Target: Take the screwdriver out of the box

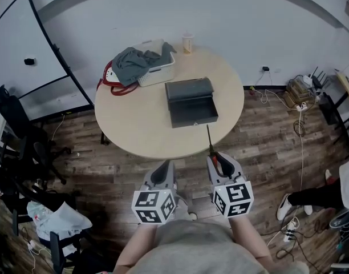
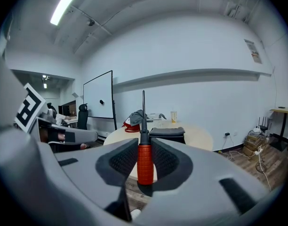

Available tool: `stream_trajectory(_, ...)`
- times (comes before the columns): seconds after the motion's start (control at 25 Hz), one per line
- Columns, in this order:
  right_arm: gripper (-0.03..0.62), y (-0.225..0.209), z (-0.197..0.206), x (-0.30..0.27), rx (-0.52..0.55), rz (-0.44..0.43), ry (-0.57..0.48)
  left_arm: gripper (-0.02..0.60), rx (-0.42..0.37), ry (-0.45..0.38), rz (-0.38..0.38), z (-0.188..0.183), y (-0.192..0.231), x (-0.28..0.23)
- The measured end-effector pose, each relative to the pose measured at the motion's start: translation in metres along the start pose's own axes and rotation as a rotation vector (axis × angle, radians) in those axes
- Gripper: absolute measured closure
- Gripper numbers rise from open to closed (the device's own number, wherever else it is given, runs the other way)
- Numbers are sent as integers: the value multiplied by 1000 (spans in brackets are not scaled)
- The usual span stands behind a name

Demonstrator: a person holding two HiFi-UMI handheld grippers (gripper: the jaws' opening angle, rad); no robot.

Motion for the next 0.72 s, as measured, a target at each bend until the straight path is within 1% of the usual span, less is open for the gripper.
stream_trajectory(0.4, 517, 2, -8, -3, -6, -24, -13, 578, -3, -10, 5, -6, -1, -6)
stream_trajectory(0.72, 517, 1, -9, -6, 0, -34, -2, 577, 3, -6, -5, -6, 0, -9)
Point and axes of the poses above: the fingertips, and each gripper's own axes: x backward along the fingers, y to its left, z out of its underside, the point moved 10 cm from there along x, backward along the fingers, and after that the axes turned 15 degrees about -x, right-handed, at the moved point
